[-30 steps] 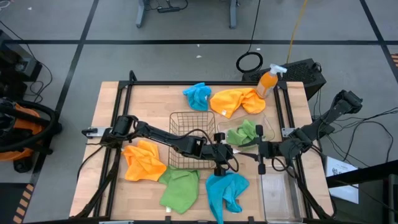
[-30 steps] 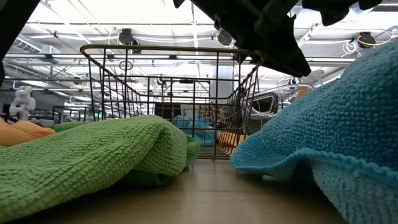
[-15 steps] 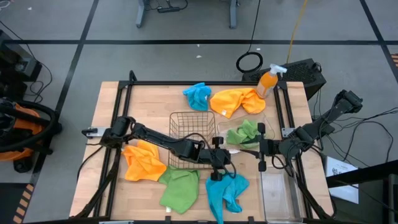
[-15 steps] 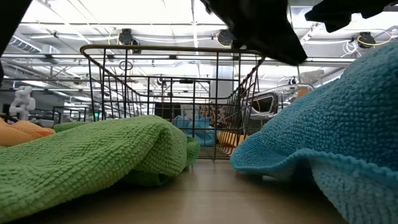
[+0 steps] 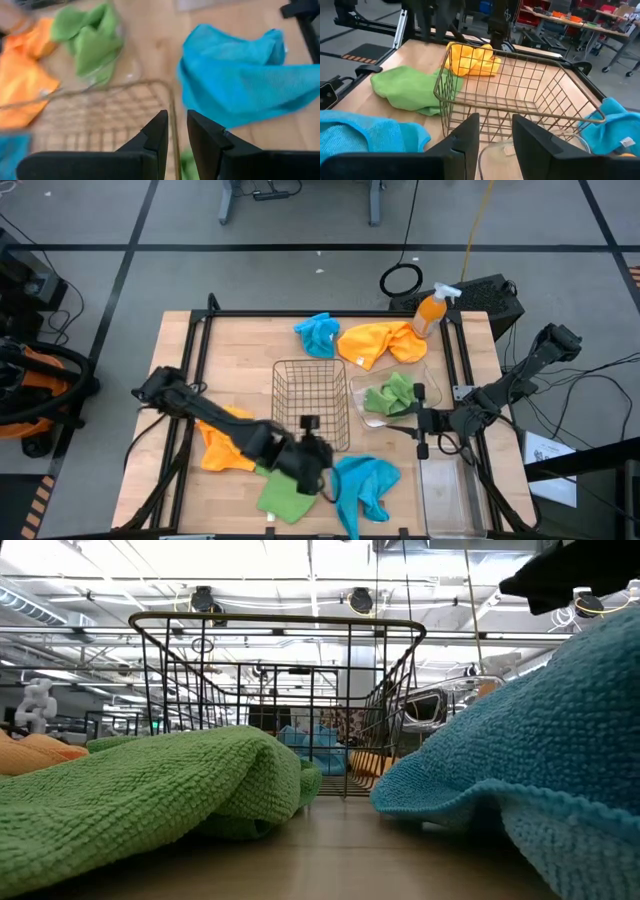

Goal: Sort microfiber towel by color & place in baskets
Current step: Put the left yellow towel into the wire basket

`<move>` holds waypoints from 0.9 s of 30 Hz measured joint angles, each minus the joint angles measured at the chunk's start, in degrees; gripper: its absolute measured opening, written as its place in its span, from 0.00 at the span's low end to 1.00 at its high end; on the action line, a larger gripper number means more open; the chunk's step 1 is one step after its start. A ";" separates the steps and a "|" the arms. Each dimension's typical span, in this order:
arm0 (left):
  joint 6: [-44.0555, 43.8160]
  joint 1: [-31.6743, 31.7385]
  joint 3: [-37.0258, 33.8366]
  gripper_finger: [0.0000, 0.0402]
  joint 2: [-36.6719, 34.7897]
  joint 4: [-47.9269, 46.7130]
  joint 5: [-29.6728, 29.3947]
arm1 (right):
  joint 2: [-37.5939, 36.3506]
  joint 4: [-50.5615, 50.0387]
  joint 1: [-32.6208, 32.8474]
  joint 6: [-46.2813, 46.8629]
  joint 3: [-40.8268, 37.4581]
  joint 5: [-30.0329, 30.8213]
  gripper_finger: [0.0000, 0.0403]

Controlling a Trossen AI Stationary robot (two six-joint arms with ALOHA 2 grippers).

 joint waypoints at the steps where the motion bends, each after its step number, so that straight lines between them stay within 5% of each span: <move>1: -2.01 -1.16 0.00 0.20 -0.68 -2.44 -2.05 | -0.50 -0.53 0.00 0.35 -0.10 -0.12 0.27; 6: -12.19 -5.98 0.00 0.20 -2.71 -13.58 -10.60 | -1.14 0.43 -0.15 0.47 -2.01 -1.94 0.27; 10: -17.55 -8.04 0.00 0.20 -2.72 -19.99 -11.24 | -1.15 2.02 -0.44 1.52 -2.25 -3.18 0.27; 16: -19.15 -9.34 -0.02 0.20 -2.68 -21.83 -1.87 | -0.82 5.07 -0.44 2.93 -2.25 -9.84 0.27; 27: -24.62 -14.34 -0.02 0.20 -3.88 -29.37 2.52 | 3.02 7.02 -0.44 2.62 -2.25 -10.40 0.27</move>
